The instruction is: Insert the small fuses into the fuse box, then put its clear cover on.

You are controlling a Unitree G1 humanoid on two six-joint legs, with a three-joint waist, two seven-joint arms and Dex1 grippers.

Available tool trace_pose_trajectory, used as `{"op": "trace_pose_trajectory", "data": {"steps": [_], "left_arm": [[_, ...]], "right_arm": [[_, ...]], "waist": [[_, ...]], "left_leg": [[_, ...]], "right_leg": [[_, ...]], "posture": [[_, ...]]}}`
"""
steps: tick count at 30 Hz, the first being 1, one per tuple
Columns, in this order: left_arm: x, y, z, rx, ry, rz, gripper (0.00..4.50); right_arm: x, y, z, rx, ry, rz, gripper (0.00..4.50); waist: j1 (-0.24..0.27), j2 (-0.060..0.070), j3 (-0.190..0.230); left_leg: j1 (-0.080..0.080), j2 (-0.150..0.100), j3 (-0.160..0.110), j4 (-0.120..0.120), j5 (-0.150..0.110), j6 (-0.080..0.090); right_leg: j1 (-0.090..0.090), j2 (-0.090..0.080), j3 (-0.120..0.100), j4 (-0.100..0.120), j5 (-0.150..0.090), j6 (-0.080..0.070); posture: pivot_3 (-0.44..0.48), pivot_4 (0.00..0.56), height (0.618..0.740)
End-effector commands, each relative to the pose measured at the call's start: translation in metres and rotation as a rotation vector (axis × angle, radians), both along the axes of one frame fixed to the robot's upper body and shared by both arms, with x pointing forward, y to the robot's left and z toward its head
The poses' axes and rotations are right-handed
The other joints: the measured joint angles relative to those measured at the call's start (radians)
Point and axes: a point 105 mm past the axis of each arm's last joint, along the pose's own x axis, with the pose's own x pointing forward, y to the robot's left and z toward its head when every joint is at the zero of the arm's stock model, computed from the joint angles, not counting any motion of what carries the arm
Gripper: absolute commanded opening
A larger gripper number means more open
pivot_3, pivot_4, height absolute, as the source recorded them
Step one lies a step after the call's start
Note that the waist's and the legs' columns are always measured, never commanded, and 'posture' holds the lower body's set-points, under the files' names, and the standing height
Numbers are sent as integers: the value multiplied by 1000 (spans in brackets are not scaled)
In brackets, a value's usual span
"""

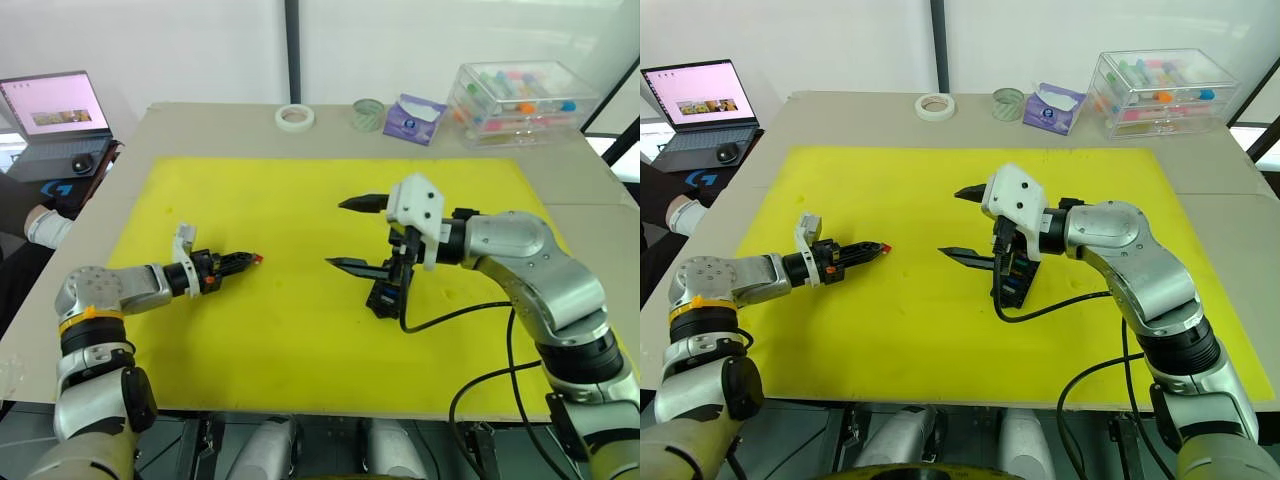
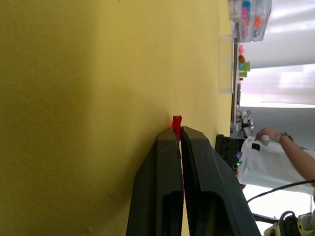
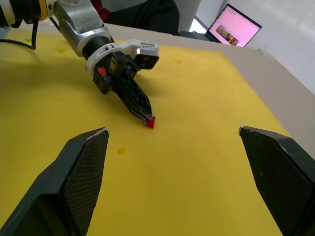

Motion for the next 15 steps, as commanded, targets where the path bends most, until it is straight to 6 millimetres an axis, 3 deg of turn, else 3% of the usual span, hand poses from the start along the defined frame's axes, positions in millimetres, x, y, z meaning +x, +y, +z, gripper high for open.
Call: {"op": "trace_pose_trajectory", "data": {"steps": [1,4,8,15], "left_arm": [[-6,3,-4,14,11,-4,15],[-9,-6,29,-1,-163,-70,15],[-30,-24,76,47,-478,-215,15],[-42,-53,113,142,-803,-356,15]], "right_arm": [[0,-5,6,8,-21,-13,4500],[13,-25,-2,-23,26,-101,4500],[15,-37,15,148,217,-116,4500],[9,-39,24,242,396,-35,4500]], "waist": [[-1,0,0],[-1,-1,0],[-5,-1,2],[-14,0,2]], "left_leg": [[0,0,0,0,0,0],[0,0,0,0,0,0],[-1,0,0,0,0,0],[-1,1,0,-2,0,0]], "right_leg": [[0,0,0,0,0,0],[0,0,0,0,0,0],[-1,0,0,-1,0,0],[0,0,0,-3,0,0]], "posture": [[0,150,740],[0,150,740],[0,150,740],[0,150,740]]}}
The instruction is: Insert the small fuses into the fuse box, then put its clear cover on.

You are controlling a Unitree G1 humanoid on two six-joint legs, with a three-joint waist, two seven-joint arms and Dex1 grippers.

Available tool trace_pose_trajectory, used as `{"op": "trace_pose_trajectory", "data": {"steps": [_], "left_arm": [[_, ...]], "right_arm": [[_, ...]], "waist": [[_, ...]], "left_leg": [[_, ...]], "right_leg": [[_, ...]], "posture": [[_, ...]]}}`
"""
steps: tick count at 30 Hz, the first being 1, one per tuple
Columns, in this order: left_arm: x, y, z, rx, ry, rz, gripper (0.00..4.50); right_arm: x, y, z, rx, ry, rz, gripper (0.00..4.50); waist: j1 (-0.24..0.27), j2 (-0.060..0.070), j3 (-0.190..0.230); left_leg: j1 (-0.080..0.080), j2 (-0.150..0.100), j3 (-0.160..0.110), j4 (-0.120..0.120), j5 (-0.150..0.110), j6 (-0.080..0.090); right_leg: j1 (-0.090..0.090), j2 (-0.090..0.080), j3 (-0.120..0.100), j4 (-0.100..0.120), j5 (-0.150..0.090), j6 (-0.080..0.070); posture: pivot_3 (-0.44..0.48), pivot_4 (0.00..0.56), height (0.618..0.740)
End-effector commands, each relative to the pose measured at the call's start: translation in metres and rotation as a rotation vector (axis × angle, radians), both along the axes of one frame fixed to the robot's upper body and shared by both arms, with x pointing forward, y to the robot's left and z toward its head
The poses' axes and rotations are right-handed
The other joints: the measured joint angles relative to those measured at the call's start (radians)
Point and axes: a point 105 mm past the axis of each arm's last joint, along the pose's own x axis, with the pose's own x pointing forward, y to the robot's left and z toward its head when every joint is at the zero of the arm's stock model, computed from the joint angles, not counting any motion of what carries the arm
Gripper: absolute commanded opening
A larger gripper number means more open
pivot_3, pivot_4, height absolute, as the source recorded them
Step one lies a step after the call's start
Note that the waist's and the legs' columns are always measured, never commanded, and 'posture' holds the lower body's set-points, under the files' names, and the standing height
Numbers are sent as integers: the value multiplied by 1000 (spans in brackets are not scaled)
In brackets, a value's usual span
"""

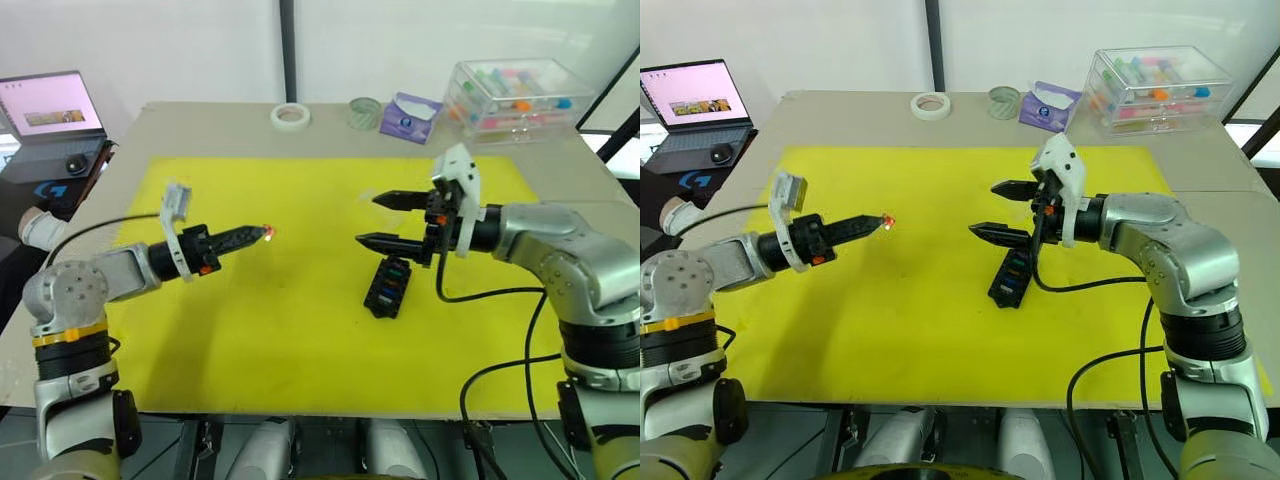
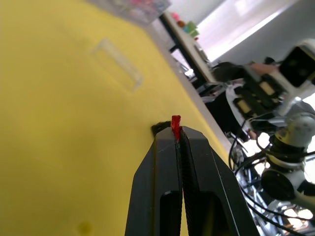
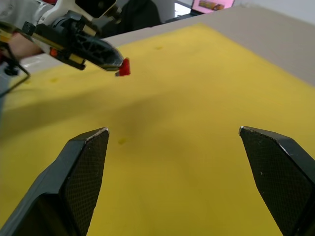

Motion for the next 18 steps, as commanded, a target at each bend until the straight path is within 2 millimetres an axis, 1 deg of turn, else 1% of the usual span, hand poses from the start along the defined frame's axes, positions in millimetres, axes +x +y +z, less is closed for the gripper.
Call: {"op": "trace_pose_trajectory", "data": {"steps": [1,2,3,4,6,8,12,15,18], "left_arm": [[-7,-20,26,44,-178,-99,15],[-9,-25,31,39,-220,-122,15],[-14,-33,33,74,-289,-169,15],[-18,-39,32,110,-347,-204,15],[-22,-46,32,126,-401,-247,15],[-21,-48,32,134,-438,-253,15],[-15,-50,35,129,-491,-240,15],[-15,-52,36,122,-508,-247,0],[-16,-53,35,115,-508,-259,0]], "right_arm": [[-9,6,19,66,11,75,4500],[-11,8,19,67,19,94,4500],[-14,14,20,65,17,117,4500],[-16,19,21,70,16,137,4500],[-19,26,23,81,15,161,4500],[-21,31,24,88,14,172,4500],[-22,38,20,75,7,170,4500],[-25,38,17,73,10,169,3844],[-25,38,17,75,5,160,2785]], "waist": [[0,0,0],[0,0,0],[-1,0,0],[-1,0,0],[-2,0,0],[-2,1,0],[-2,1,0],[0,1,0],[-1,1,0]], "left_leg": [[0,0,0,0,0,0],[0,0,0,0,0,0],[0,0,0,0,0,0],[0,0,0,0,0,0],[0,0,0,-1,0,0],[0,0,0,-1,0,0],[0,0,0,-1,0,0],[0,0,0,-1,0,0],[0,0,0,0,0,0]], "right_leg": [[0,0,0,0,0,0],[0,0,0,0,0,0],[0,0,0,0,0,0],[0,0,0,0,0,0],[0,0,0,-1,0,0],[0,0,0,-1,0,0],[0,0,0,-1,0,0],[0,0,0,-1,0,0],[0,0,0,-1,0,0]], "posture": [[0,150,740],[0,150,740],[0,150,740],[0,150,740],[0,150,740],[0,150,740],[0,150,740],[0,150,740],[0,150,740]]}}
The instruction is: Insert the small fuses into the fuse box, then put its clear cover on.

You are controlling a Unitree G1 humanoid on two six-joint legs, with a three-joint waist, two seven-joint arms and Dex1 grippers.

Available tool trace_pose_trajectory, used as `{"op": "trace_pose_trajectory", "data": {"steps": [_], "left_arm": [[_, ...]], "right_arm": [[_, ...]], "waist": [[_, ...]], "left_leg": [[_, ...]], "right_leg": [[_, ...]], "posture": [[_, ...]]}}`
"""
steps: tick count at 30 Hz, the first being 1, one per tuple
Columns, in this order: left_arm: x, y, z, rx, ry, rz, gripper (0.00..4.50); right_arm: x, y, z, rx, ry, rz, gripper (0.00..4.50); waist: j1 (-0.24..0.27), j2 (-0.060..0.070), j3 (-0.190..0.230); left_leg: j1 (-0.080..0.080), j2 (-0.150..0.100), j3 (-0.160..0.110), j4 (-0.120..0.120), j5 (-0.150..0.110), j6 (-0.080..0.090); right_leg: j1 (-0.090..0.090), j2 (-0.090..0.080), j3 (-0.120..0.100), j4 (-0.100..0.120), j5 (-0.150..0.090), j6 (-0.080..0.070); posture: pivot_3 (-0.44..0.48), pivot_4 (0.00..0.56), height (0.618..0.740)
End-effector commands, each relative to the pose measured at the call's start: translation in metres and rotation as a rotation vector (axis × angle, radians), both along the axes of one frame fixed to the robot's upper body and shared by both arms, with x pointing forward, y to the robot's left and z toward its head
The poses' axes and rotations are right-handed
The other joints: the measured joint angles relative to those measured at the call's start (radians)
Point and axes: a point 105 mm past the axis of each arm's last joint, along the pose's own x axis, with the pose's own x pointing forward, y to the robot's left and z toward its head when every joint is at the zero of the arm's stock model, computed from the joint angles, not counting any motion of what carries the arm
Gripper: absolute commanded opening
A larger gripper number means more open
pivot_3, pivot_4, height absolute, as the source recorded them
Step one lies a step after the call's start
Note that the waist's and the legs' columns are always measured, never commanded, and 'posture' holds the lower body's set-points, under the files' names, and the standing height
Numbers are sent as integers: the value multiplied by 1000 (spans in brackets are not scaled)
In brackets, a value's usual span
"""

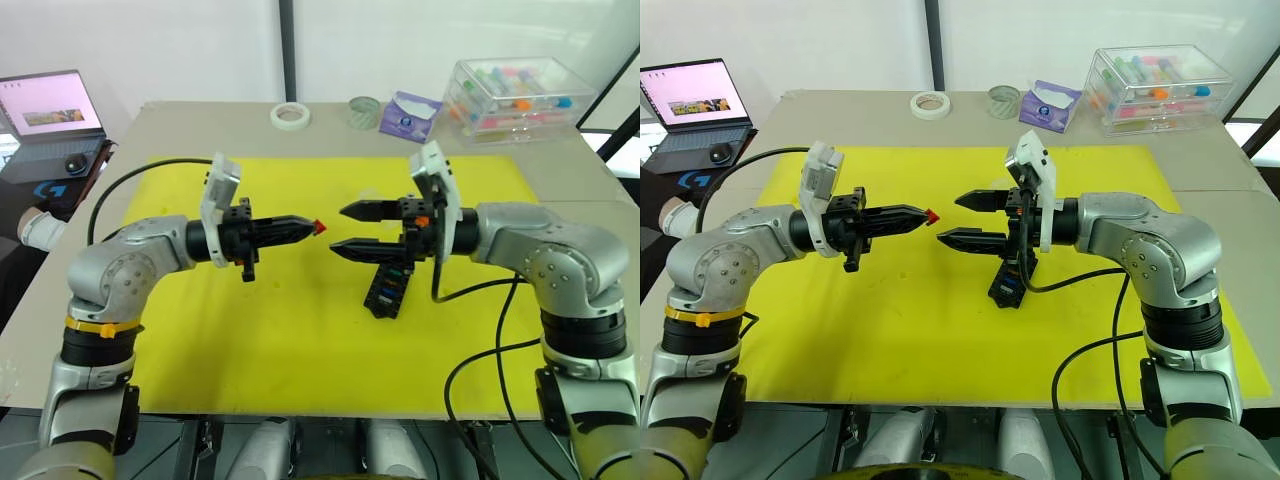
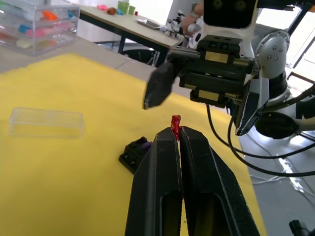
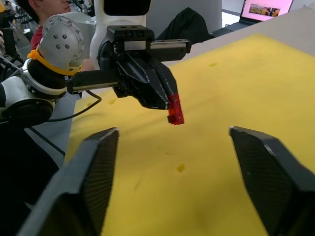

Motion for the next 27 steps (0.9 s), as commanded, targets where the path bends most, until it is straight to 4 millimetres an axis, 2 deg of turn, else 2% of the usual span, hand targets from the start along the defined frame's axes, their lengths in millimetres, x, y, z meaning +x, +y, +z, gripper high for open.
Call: {"op": "trace_pose_trajectory", "data": {"steps": [1,6,9,11,27], "left_arm": [[-5,-3,7,-12,-44,-35,0],[-6,-3,4,-5,-50,-55,0],[-7,-4,3,0,-53,-70,0],[-7,-5,3,0,-55,-71,0],[-9,-8,3,-5,-68,-96,0]], "right_arm": [[-5,1,9,17,-46,3,2462],[-5,2,6,14,-39,-1,2462],[-4,2,5,15,-36,0,1865],[-5,3,5,17,-31,8,1227],[-7,7,1,5,-11,46,1227]], "waist": [[-1,0,0],[-1,0,0],[-1,0,0],[-1,0,0],[-1,0,0]], "left_leg": [[0,0,0,0,0,0],[0,0,0,0,0,0],[0,0,0,0,0,0],[0,0,0,0,0,0],[0,0,0,0,0,0]], "right_leg": [[0,0,0,0,0,0],[0,0,0,0,0,0],[0,0,0,0,0,0],[0,0,0,0,0,0],[0,0,0,0,0,0]], "posture": [[0,150,740],[0,150,740],[0,150,740],[0,150,740],[0,150,740]]}}
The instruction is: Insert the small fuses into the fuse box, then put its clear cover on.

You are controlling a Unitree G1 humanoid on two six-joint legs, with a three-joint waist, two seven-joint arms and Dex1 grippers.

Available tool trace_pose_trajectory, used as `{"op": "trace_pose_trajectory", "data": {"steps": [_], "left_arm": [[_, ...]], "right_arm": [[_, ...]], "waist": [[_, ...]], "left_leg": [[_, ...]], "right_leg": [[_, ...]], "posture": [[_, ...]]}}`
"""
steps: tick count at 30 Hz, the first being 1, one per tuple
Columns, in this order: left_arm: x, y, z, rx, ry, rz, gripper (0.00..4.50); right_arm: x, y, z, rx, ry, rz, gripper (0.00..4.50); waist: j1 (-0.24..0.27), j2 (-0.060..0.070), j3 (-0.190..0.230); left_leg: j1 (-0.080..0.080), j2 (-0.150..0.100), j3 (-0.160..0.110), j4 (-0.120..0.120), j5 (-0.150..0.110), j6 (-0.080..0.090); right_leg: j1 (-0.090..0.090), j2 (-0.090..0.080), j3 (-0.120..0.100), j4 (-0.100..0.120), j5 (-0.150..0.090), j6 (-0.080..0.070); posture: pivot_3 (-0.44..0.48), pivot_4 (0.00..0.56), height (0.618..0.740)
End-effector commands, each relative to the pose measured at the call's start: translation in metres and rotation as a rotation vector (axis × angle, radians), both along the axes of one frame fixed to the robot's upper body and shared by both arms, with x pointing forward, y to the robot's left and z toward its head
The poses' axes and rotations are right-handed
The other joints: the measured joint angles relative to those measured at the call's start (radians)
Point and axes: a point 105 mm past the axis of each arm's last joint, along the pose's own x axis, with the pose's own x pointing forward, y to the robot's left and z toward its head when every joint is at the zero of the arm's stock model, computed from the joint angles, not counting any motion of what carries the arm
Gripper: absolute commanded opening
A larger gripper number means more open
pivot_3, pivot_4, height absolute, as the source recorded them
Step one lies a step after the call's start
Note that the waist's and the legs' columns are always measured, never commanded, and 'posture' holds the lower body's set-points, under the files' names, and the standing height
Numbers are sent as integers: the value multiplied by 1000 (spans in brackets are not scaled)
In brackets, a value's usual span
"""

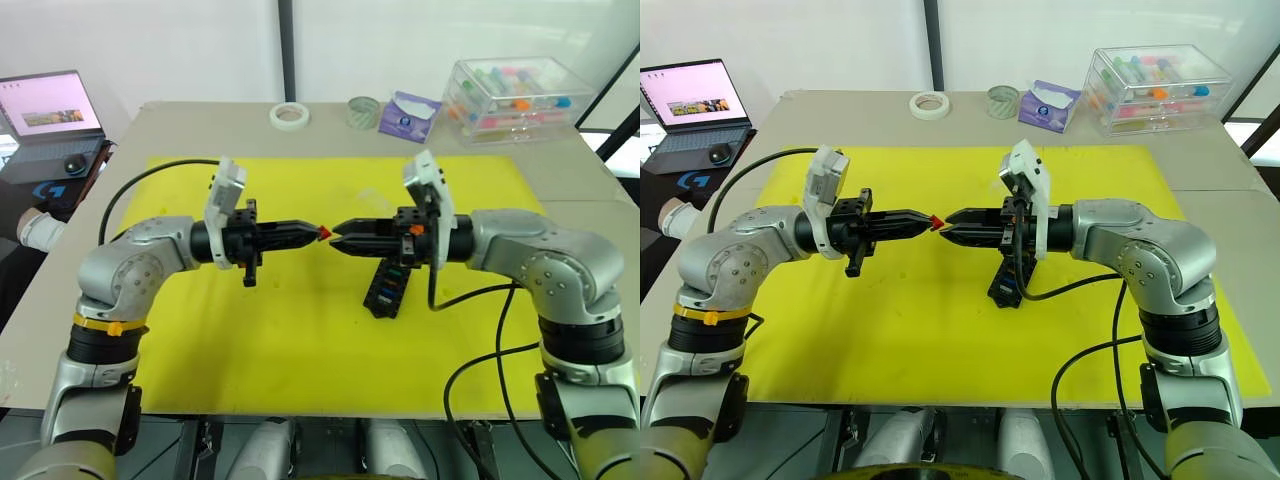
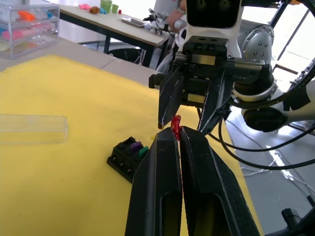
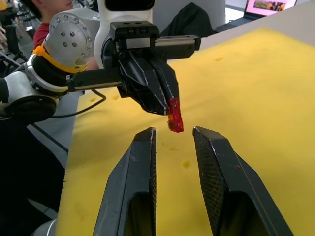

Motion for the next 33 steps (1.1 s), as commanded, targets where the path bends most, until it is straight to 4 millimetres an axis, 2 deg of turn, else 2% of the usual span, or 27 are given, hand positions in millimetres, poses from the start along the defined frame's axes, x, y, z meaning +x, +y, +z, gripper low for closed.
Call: {"op": "trace_pose_trajectory", "data": {"steps": [1,4,7,9,25,26,27,30,33], "left_arm": [[-5,-2,8,-15,-45,-27,0],[-7,-3,7,-10,-47,-39,0],[-7,-4,6,-6,-50,-44,0],[-8,-3,5,2,-51,-51,0],[-9,-3,5,12,-53,-60,0],[-9,-3,5,12,-53,-60,0],[-9,-3,5,12,-54,-59,0],[-9,-3,6,8,-55,-57,0],[-8,-3,6,6,-55,-54,0]], "right_arm": [[-5,2,8,20,-30,34,1227],[-5,2,8,22,-30,32,1227],[-4,2,9,31,-30,31,699],[-5,2,11,44,-26,35,18],[-9,2,10,33,-18,60,18],[-9,2,10,32,-18,59,505],[-9,1,10,30,-22,56,713],[-9,1,11,34,-25,56,1714],[-9,2,13,44,-24,58,1714]], "waist": [[0,0,0],[0,0,0],[0,0,0],[0,0,0],[0,0,0],[0,0,0],[0,0,0],[0,0,0],[0,0,0]], "left_leg": [[0,0,0,0,0,0],[0,0,0,0,0,0],[0,0,0,0,0,0],[0,0,0,0,0,0],[0,0,0,0,0,0],[0,0,0,0,0,0],[0,0,0,0,0,0],[0,0,0,0,0,0],[0,0,0,0,0,0]], "right_leg": [[0,0,0,0,0,0],[0,0,0,0,0,0],[0,0,0,0,0,0],[0,0,0,0,0,0],[0,0,0,0,0,0],[0,0,0,0,0,0],[0,0,0,0,0,0],[0,0,0,0,0,0],[0,0,0,0,0,0]], "posture": [[0,150,740],[0,150,740],[0,150,740],[0,150,740],[0,150,740],[0,150,740],[0,150,740],[0,150,740],[0,150,740]]}}
